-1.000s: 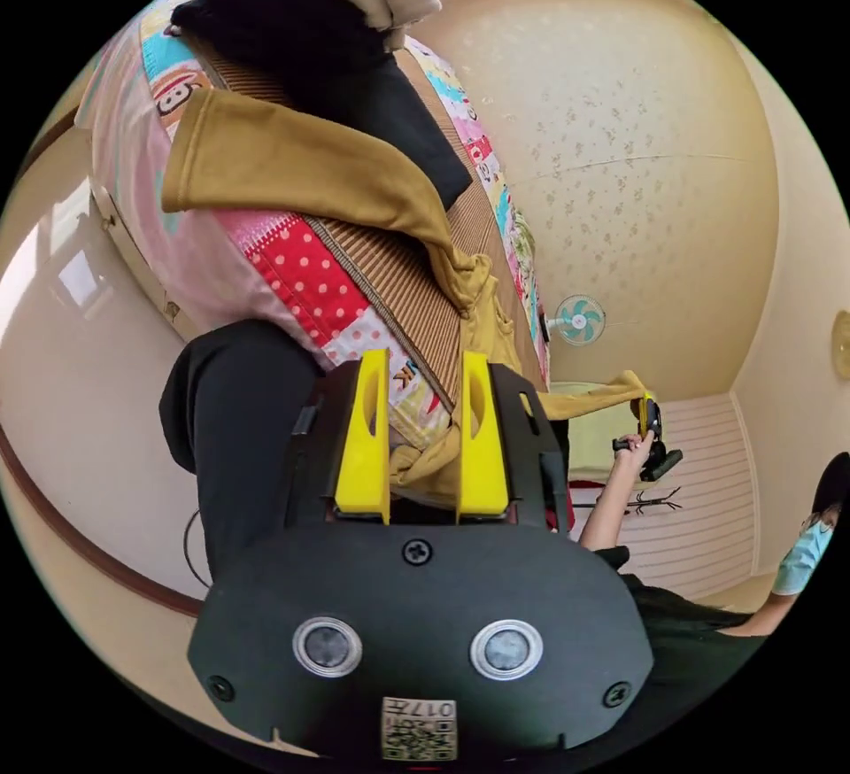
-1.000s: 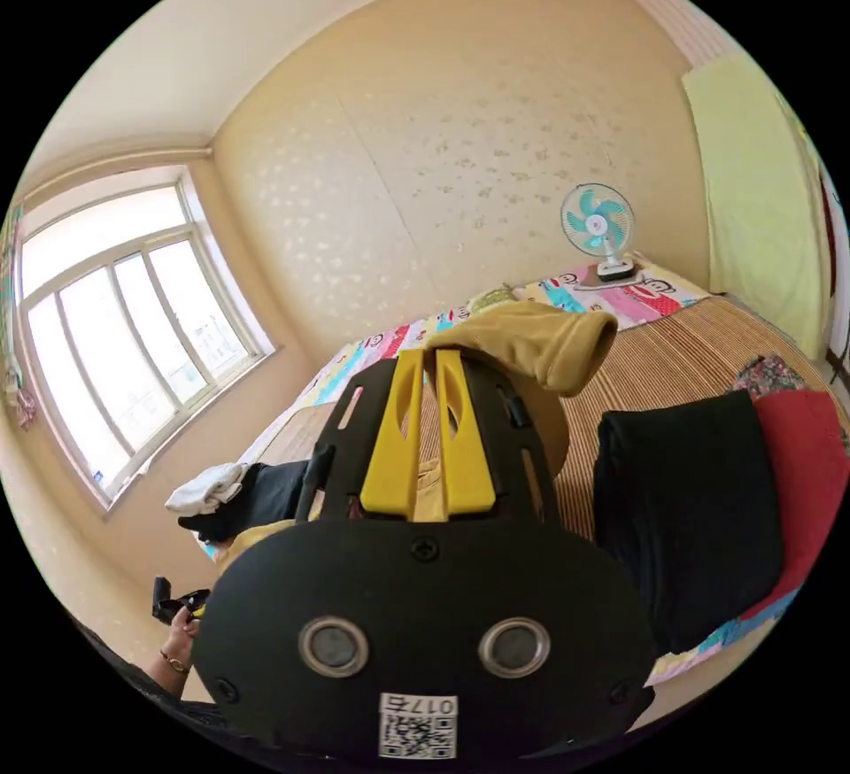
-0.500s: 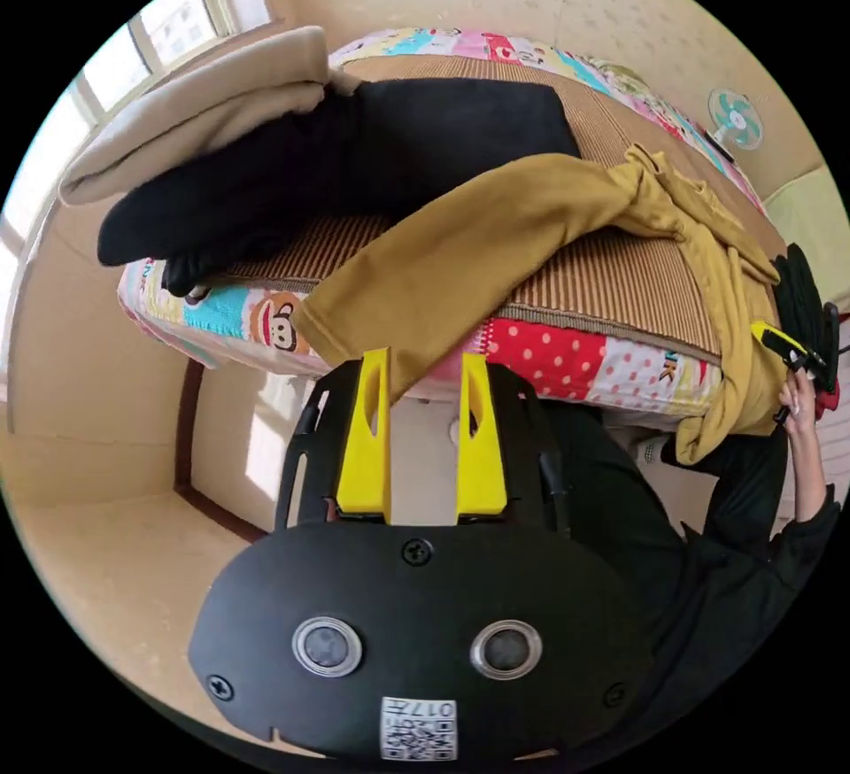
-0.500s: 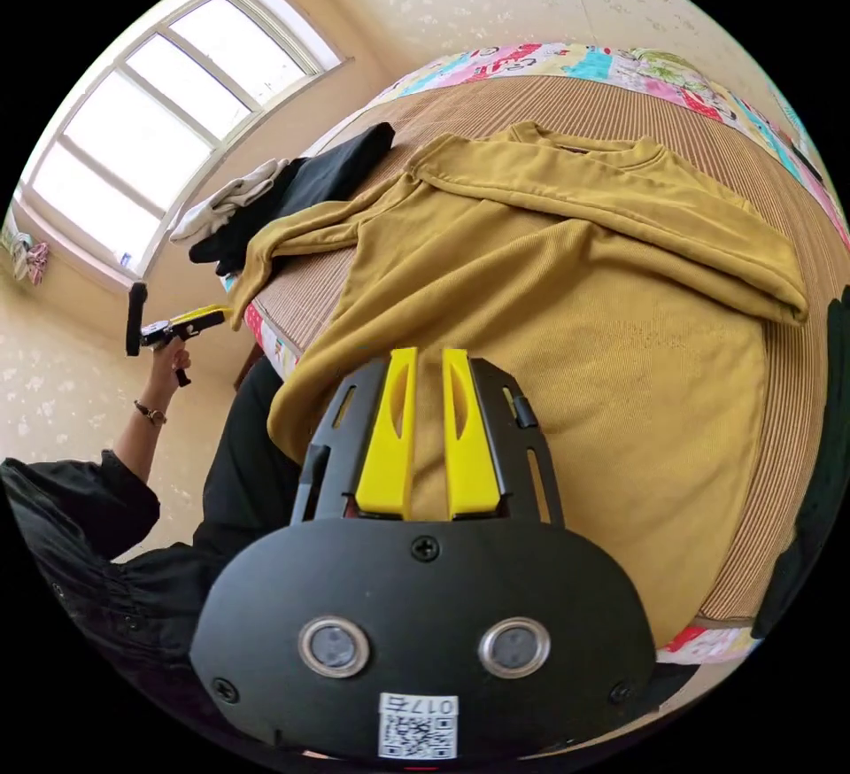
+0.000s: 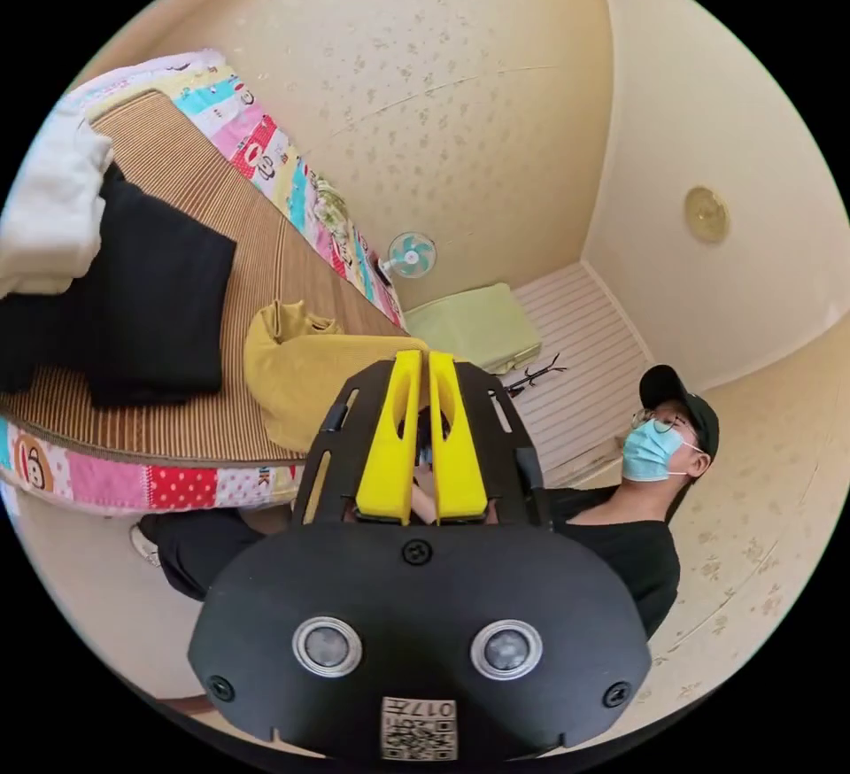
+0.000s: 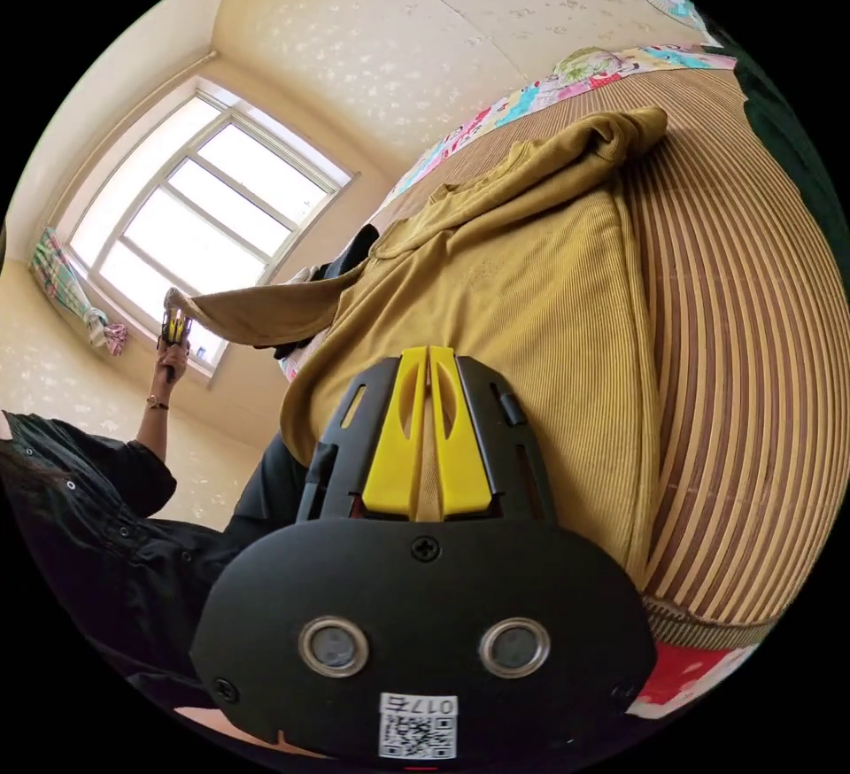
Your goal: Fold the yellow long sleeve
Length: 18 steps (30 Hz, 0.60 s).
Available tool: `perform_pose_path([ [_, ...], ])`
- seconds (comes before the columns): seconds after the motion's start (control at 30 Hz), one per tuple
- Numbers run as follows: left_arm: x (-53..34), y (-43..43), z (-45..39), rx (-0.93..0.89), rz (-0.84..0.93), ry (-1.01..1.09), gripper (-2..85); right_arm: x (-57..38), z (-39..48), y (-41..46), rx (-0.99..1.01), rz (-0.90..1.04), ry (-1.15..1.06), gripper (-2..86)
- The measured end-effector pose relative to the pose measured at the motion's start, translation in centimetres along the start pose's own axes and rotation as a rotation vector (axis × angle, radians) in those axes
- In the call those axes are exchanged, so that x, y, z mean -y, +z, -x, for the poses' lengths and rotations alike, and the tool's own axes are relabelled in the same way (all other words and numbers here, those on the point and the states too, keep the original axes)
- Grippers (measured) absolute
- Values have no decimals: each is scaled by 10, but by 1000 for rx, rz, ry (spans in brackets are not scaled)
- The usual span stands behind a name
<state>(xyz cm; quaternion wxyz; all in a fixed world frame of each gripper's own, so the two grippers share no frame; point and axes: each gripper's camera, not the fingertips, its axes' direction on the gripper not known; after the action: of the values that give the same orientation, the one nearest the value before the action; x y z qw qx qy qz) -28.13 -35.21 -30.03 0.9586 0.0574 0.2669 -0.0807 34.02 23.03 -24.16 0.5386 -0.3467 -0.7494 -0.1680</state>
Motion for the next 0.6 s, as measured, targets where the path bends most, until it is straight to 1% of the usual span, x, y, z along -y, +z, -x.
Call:
perform_pose_path([
  [0.07,42,34,-42,-65,54,95,-5,-2,-7,-3,41,-3,7,4],
  [0.1,53,48,-50,-84,73,112,-5,-4,-6,-4,30,-6,-3,4],
  [0.17,94,121,-75,-142,148,150,-3,-9,-2,-5,9,-23,-41,4],
  [0.2,103,144,-79,-154,167,155,-2,-11,-1,-7,9,-32,-60,4],
  [0.27,133,248,-90,-218,260,163,5,-13,-3,-9,23,-35,-73,4],
  [0.3,137,274,-92,-236,285,167,8,-14,-4,-10,26,-34,-81,4],
  [0.37,144,377,-85,-297,382,134,37,-14,-3,-10,22,-29,-93,5],
  [0.43,135,429,-70,-335,420,108,64,-13,-4,-12,29,-25,-95,6],
  [0.5,117,448,-50,-299,403,97,72,-10,-7,-13,38,-19,-82,7],
  [0.57,81,438,-18,-130,365,86,79,-5,-7,-13,39,2,-55,9],
  [0.6,70,432,-9,-70,357,83,81,1,-8,-16,54,44,-18,11],
])
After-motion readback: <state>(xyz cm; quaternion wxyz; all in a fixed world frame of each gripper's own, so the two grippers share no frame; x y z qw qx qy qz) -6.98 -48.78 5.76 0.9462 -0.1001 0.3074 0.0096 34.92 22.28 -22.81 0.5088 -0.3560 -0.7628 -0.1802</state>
